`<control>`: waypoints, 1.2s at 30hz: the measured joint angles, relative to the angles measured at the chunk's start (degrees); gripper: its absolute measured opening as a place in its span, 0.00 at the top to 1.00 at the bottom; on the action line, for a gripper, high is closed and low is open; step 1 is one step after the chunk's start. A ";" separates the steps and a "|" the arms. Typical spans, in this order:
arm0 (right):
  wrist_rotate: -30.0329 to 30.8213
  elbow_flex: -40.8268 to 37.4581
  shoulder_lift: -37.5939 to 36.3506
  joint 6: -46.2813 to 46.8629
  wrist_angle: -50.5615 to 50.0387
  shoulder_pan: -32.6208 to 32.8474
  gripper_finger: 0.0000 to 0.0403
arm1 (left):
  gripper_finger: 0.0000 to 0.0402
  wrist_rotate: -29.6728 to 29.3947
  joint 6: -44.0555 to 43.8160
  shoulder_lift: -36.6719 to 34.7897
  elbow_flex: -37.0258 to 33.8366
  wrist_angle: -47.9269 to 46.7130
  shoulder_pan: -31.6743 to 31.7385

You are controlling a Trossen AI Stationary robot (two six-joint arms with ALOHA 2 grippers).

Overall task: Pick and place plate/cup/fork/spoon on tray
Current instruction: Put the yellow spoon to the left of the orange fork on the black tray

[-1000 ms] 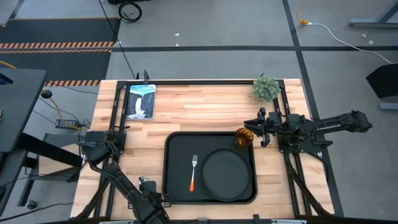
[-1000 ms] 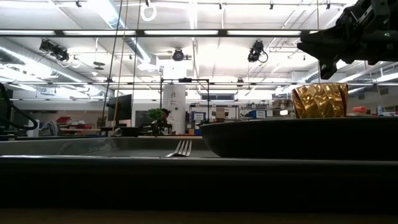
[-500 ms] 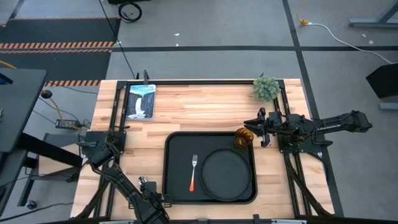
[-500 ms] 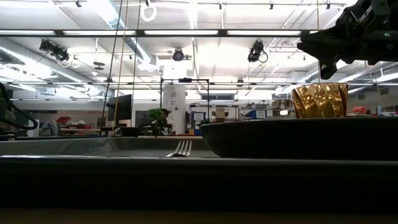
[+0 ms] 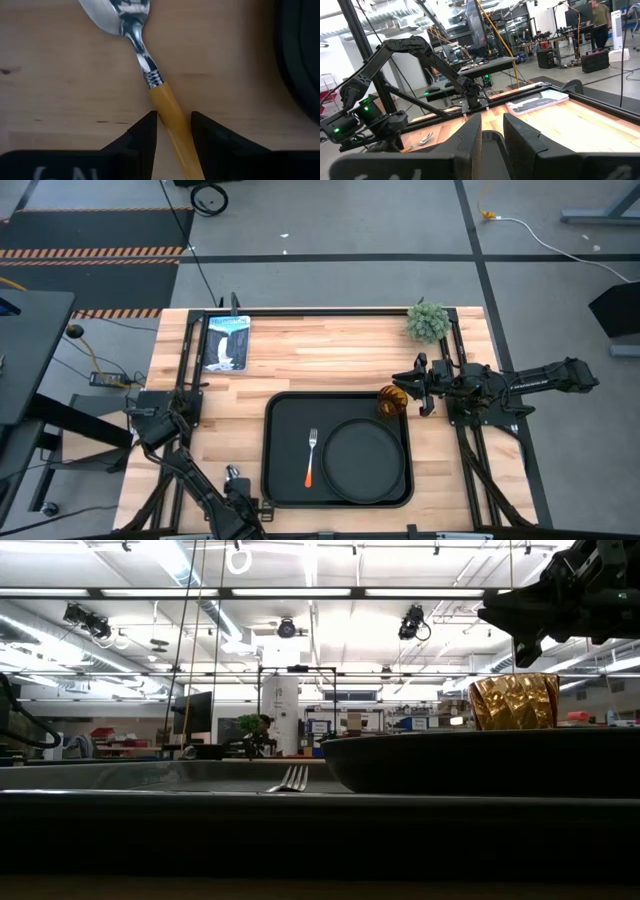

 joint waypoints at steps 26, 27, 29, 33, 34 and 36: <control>0.02 0.00 0.00 0.00 -0.02 -0.01 0.78 | 0.85 0.25 0.63 -0.04 0.00 0.08 1.51; 0.01 -0.01 0.00 0.00 -0.02 -0.02 0.78 | 0.85 0.15 0.61 -0.04 0.00 -0.62 1.70; 0.01 -0.01 0.00 0.01 0.00 0.00 0.78 | 0.86 -0.45 0.59 0.00 -0.04 -2.10 2.26; -0.01 -0.01 0.00 0.00 -0.01 0.00 0.78 | 0.85 -1.20 0.62 0.00 -0.04 -3.71 3.48; 0.01 -0.02 0.00 0.02 0.00 0.01 0.78 | 0.85 -1.27 0.63 0.00 -0.04 -4.05 3.79; 0.01 0.00 0.00 0.00 -0.02 -0.02 0.78 | 0.85 -1.29 0.67 0.00 -0.04 -4.35 4.34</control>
